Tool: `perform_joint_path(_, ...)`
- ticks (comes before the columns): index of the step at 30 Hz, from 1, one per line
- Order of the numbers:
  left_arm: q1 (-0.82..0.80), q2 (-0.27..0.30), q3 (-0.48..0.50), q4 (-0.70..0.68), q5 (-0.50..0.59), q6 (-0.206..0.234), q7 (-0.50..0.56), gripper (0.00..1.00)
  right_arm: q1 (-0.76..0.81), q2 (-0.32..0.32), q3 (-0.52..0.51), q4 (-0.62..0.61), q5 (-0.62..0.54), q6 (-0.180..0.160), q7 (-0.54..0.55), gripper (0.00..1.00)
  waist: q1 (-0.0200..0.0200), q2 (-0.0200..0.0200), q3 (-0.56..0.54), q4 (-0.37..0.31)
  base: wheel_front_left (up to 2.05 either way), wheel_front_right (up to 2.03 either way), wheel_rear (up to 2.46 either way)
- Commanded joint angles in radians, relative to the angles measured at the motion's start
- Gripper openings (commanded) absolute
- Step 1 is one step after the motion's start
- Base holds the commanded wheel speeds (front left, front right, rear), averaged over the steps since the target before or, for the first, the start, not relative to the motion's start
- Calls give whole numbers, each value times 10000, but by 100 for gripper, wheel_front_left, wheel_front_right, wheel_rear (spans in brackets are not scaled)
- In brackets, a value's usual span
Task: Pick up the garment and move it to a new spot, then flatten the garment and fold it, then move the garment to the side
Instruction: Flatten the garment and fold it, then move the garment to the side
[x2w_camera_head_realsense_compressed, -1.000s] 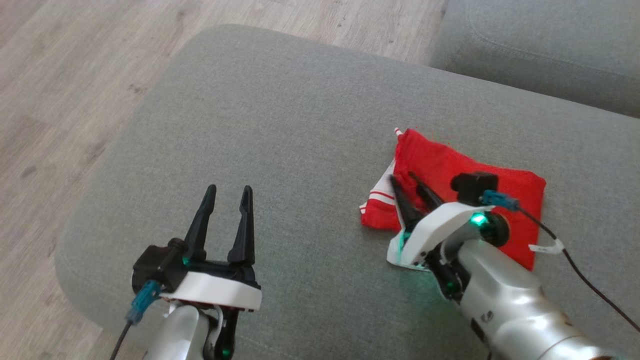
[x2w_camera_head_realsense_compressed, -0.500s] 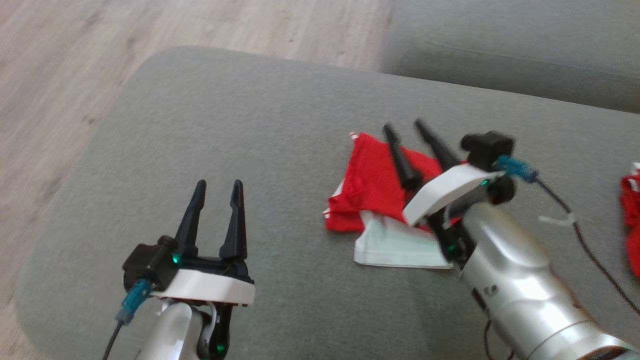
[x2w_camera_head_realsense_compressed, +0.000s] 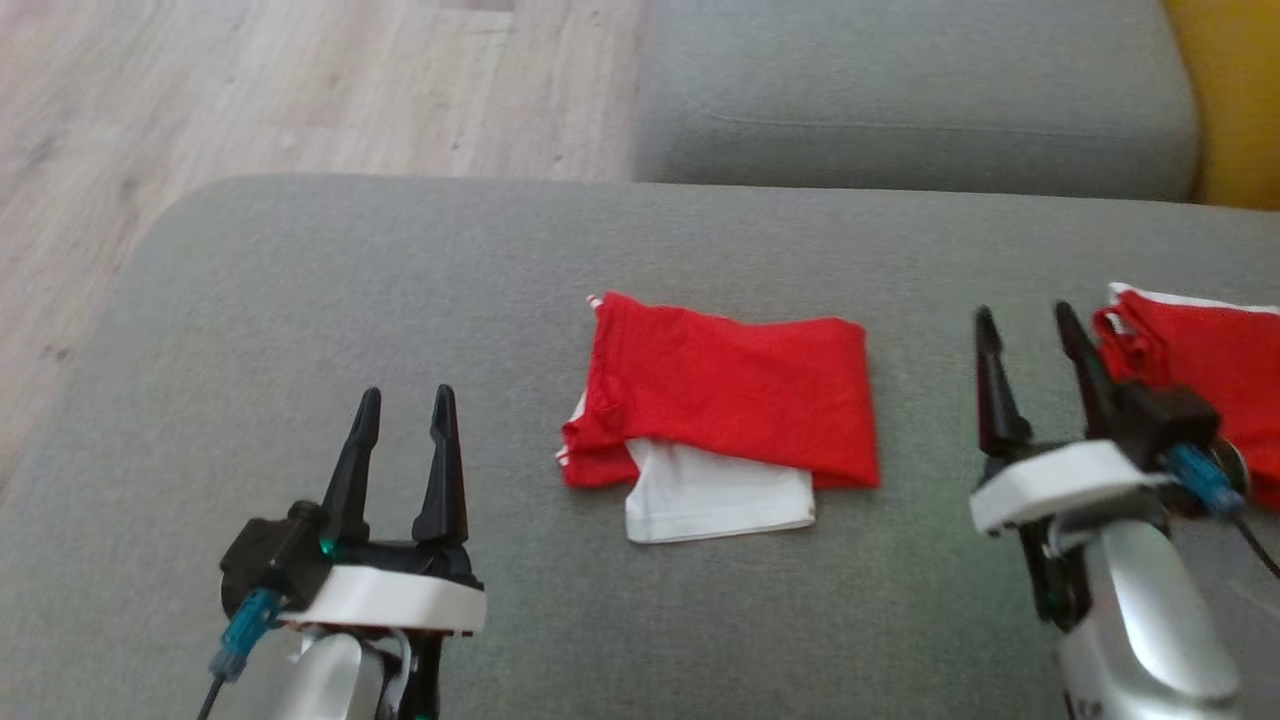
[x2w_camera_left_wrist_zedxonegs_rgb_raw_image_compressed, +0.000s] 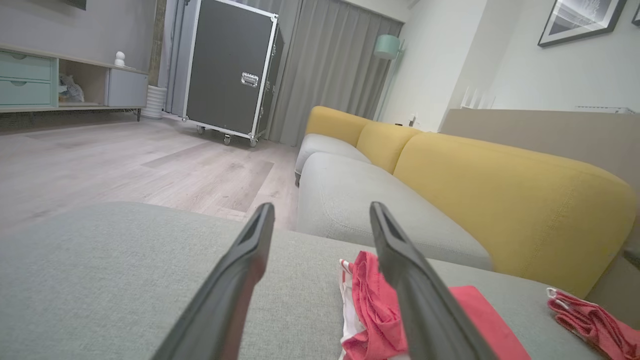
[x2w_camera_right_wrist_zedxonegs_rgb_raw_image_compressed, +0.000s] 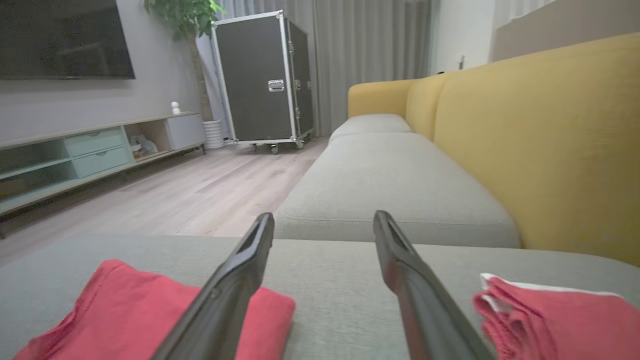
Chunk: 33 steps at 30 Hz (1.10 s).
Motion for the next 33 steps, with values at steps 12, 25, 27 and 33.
perform_joint_path(12, 298, 22, 990, -490, 246, -176, -80, 100, 1495, 110, 7, -1715, 411, -7, -105, 100, 1, -1, -122, -846, 0, 0, 0)
perform_joint_path(25, 60, 22, 606, -454, 245, -265, -80, 100, 908, 111, 262, -1048, 127, -7, 67, 100, 1, -1, 111, -351, 0, 0, 0)
perform_joint_path(27, 5, 22, 560, -453, 263, -271, -80, 100, 611, 111, 341, -711, 192, -7, 266, 100, 1, -1, 232, -204, 0, 0, 0)
perform_joint_path(33, -275, 22, 377, -411, 270, -289, -80, 100, -461, 112, 495, 972, 1234, -7, 1122, 100, 1, -1, 716, 302, 0, 0, 0)
